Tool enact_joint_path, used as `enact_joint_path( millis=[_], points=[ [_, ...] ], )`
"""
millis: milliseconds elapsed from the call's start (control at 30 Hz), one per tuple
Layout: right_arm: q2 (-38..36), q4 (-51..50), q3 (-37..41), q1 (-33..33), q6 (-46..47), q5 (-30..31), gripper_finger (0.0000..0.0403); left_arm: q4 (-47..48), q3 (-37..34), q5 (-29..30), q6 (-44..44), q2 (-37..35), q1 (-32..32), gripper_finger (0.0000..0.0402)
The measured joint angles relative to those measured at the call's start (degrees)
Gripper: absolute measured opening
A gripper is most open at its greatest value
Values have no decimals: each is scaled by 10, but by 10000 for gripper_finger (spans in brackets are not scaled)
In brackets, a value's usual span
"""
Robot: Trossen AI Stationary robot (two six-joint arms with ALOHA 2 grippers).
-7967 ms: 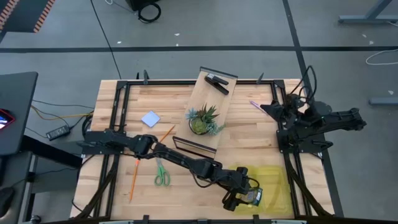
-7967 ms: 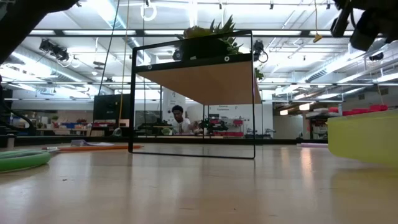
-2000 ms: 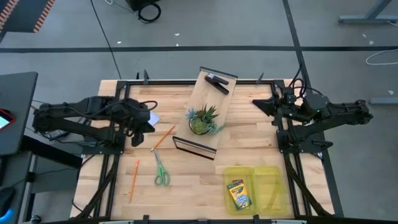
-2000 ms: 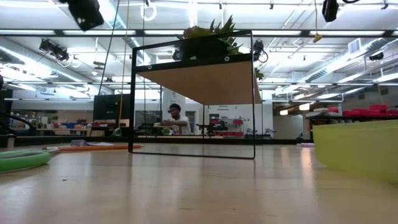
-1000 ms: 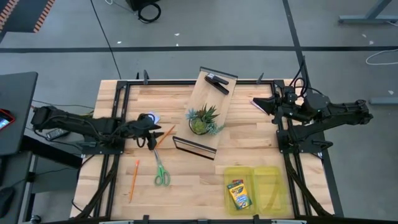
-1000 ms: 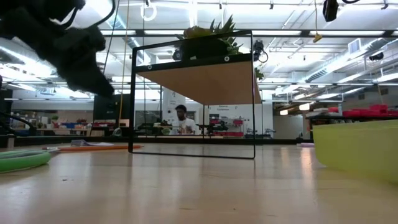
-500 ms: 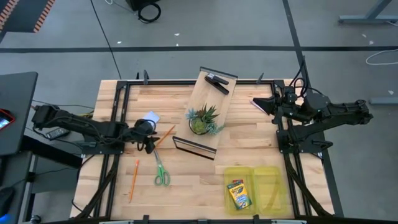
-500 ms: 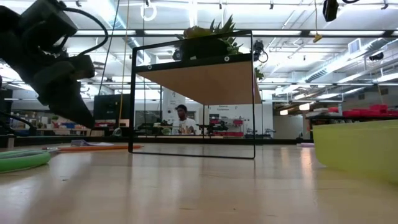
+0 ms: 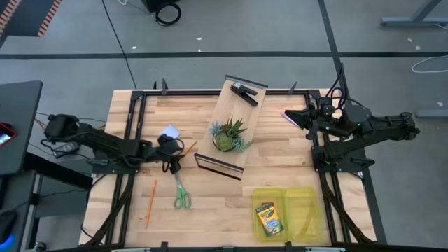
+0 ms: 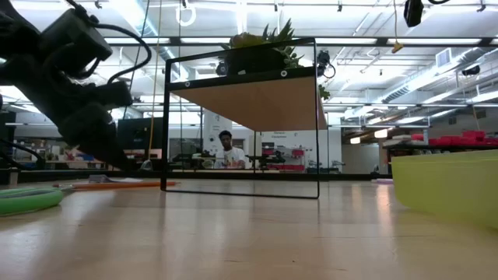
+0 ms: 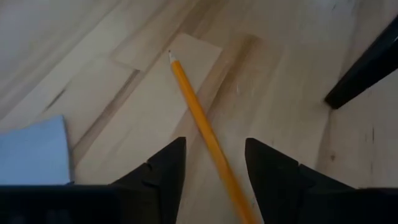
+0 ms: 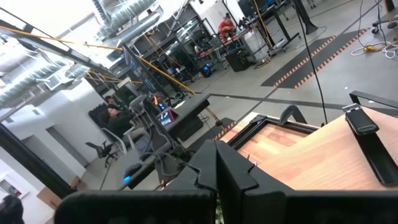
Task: Pack school essentials
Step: Put the top orange pencil into the yellow supply box
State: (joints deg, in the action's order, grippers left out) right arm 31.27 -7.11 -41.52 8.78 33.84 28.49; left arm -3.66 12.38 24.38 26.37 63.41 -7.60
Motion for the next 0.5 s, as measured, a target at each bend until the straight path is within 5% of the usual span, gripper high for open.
enact_joint_path(
  millis=[500],
  points=[
    [0, 0, 0, 0, -3, 0, 7, -130, 0, 39, 41, 127, 0, 164]
  ],
)
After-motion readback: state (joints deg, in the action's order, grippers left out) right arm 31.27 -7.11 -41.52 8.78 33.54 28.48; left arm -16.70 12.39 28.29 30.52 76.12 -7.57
